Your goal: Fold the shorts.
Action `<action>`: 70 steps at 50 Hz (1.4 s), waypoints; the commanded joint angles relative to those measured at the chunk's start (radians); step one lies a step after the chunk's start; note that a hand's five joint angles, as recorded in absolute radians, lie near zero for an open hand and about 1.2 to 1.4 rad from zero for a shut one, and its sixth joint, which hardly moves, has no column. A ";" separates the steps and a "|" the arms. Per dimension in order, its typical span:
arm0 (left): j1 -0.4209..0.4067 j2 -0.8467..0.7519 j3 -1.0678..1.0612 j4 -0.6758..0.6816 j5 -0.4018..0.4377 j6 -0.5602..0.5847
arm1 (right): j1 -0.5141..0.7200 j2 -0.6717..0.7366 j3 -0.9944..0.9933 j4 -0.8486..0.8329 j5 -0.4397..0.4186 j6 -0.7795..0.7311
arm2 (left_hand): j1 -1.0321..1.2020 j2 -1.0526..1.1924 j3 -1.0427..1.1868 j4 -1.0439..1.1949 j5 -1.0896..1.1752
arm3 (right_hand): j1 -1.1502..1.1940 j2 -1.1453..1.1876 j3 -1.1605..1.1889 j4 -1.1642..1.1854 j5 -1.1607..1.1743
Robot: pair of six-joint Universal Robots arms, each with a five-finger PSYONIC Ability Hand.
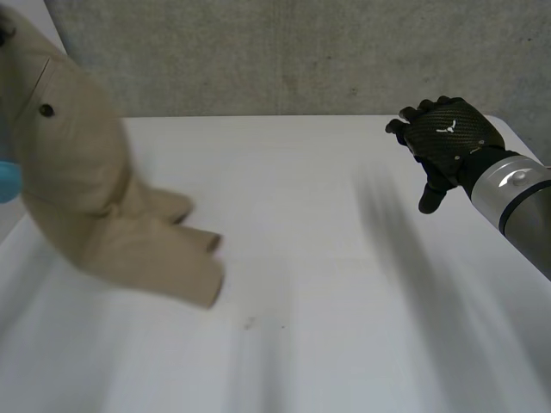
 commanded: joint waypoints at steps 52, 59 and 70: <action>-0.366 -0.138 -0.226 -0.210 0.277 -0.249 | -0.013 0.014 -0.016 0.221 0.033 0.049 | -0.854 -0.910 -0.904 -0.911 -0.845 | -0.001 -0.047 -0.040 -0.061 -0.071; -0.344 -0.143 -0.310 -0.415 0.225 -0.255 | -0.014 0.014 0.154 0.242 -0.146 -0.153 | -0.860 -0.916 -0.910 -0.917 -0.851 | 0.010 -0.036 -0.030 -0.051 -0.061; -0.300 -0.239 -0.353 -0.276 0.213 -0.246 | -0.020 0.071 0.360 -0.010 -0.150 -0.313 | -0.863 -0.919 -0.913 -0.920 -0.854 | 0.100 0.054 0.061 0.040 0.030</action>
